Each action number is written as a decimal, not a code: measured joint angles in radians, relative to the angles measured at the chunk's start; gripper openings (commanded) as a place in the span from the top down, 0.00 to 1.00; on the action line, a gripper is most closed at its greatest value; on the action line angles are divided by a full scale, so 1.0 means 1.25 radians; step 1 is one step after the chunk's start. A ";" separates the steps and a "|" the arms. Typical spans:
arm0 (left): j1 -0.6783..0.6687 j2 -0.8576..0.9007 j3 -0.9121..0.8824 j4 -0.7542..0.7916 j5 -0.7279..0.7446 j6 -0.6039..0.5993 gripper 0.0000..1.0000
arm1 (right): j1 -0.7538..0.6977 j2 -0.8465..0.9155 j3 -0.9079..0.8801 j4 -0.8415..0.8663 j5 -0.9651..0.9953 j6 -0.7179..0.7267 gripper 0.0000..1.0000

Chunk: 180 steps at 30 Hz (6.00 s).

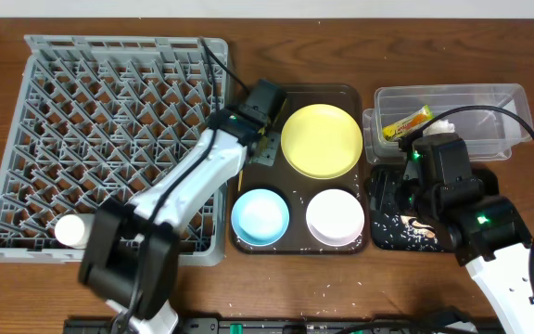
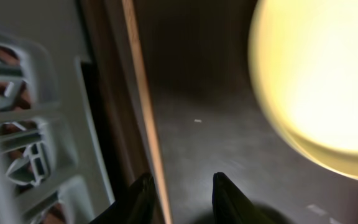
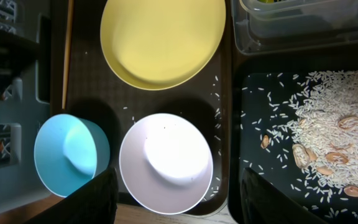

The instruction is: Sort waste into correct bins and load items into the dishwasher

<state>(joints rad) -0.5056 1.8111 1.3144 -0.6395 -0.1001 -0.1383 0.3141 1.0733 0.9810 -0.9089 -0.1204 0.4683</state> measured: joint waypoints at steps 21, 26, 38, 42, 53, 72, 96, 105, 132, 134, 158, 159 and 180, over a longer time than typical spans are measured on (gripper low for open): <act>0.003 0.166 0.003 0.064 -0.013 -0.043 0.68 | 0.000 0.000 0.000 0.000 0.000 0.000 0.40; 0.004 0.166 0.004 0.067 0.058 -0.081 0.68 | 0.000 0.000 0.000 0.000 0.000 0.000 0.40; 0.003 0.164 0.006 0.069 -0.004 -0.136 0.65 | 0.000 0.000 0.000 0.004 0.000 0.000 0.40; 0.003 0.170 0.006 0.085 -0.019 -0.141 0.67 | 0.000 0.000 0.000 0.003 0.000 0.000 0.40; 0.002 0.175 0.018 0.030 -0.030 -0.143 0.92 | 0.000 0.000 0.000 0.002 0.000 0.000 0.40; 0.027 -0.207 -0.013 -0.179 -0.162 -0.009 0.92 | 0.000 0.000 0.000 0.004 0.000 0.000 0.40; 0.089 -0.331 -0.013 -0.256 0.156 -0.016 0.64 | 0.000 0.000 0.000 0.003 0.000 0.000 0.39; -0.132 -0.278 -0.057 -0.190 0.255 -0.049 0.45 | 0.000 0.000 0.000 -0.002 0.000 0.000 0.39; -0.154 0.019 -0.067 -0.050 0.338 -0.101 0.93 | 0.000 0.000 0.000 -0.010 0.000 0.000 0.38; -0.108 -0.059 -0.057 -0.082 0.291 -0.101 0.93 | 0.000 0.000 0.000 -0.011 0.000 0.000 0.37; 0.219 -0.061 -0.026 -0.143 -0.819 -0.075 0.93 | 0.000 0.000 0.000 -0.011 0.004 0.000 0.36; 0.220 -0.034 -0.026 -0.140 -0.827 -0.075 0.93 | 0.000 0.000 0.000 -0.012 0.004 0.000 0.36; 0.154 -0.008 -0.027 -0.249 -0.683 -0.103 0.52 | 0.000 0.000 0.000 -0.011 0.007 0.000 0.37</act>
<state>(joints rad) -0.3134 1.8008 1.2808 -0.9508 -0.9535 -0.2672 0.3141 1.0733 0.9810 -0.9230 -0.1116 0.4679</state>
